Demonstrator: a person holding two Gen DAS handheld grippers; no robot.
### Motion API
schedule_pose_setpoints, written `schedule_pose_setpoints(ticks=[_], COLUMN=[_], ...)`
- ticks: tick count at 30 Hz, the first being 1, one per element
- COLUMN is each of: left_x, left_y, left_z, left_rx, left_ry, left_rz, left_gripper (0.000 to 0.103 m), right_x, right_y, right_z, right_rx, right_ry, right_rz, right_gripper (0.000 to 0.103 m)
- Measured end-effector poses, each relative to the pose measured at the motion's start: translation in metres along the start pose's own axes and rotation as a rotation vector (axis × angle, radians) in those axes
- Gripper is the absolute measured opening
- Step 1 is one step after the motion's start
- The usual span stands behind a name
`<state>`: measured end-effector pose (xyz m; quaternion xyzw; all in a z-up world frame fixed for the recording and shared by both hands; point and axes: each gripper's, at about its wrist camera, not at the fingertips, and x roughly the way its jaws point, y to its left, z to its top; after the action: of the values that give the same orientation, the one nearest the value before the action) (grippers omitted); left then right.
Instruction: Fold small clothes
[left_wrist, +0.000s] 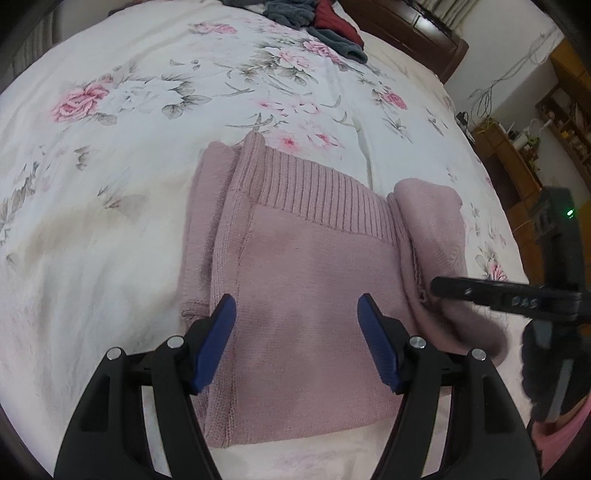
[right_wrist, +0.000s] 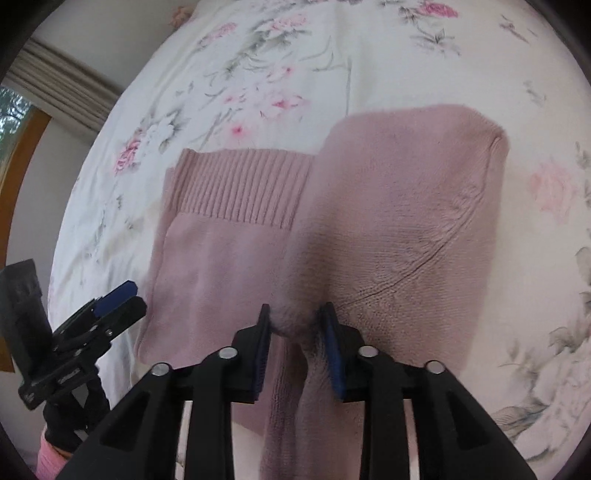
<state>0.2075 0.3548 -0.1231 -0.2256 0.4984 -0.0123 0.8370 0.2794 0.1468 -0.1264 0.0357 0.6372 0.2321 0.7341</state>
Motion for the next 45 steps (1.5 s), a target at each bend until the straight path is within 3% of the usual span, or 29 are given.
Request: schedule_pose_setpoints(ticks=[4, 9, 15, 18, 24, 29, 32, 34, 40, 45], left_x=[0.001, 0.005, 0.032, 0.055, 0.098, 0.119, 0.126, 0.13, 0.123, 0.098], left_y=[-0.003, -0.021, -0.059, -0.075, -0.086, -0.094, -0.101, -0.103, -0.108, -0.11], left_z=[0.002, 0.005, 0.014, 0.016, 0.01, 0.008, 0.008, 0.008, 0.009, 0.013], left_rx=[-0.011, -0.023, -0.055, -0.082, -0.194, -0.244, -0.251, -0.249, -0.236, -0.224], left_ry=[0.004, 0.016, 0.074, 0.118, 0.209, 0.237, 0.258, 0.263, 0.21, 0.136], left_rz=[-0.023, -0.109, -0.24, -0.284, -0.356, -0.404, -0.413, -0.413, -0.394, -0.442], left_gripper=[0.068, 0.068, 0.071, 0.071, 0.071, 0.07, 0.056, 0.039, 0.026, 0.024], right_x=[-0.003, -0.033, -0.078, -0.087, -0.073, -0.061, -0.056, -0.054, -0.049, -0.047], right_y=[-0.006, -0.031, -0.079, -0.109, -0.167, -0.188, -0.19, -0.191, -0.188, -0.185], right_z=[0.001, -0.003, -0.019, -0.033, -0.071, -0.09, -0.094, -0.095, -0.097, -0.099], right_rx=[0.025, 0.115, 0.181, 0.207, 0.318, 0.36, 0.374, 0.375, 0.353, 0.353], right_ry=[-0.003, -0.03, -0.111, -0.135, -0.109, -0.101, -0.098, -0.098, -0.093, -0.093], right_rz=[0.087, 0.249, 0.247, 0.156, 0.177, 0.201, 0.214, 0.215, 0.193, 0.2], right_gripper=[0.052, 0.053, 0.053, 0.053, 0.053, 0.053, 0.053, 0.053, 0.053, 0.053])
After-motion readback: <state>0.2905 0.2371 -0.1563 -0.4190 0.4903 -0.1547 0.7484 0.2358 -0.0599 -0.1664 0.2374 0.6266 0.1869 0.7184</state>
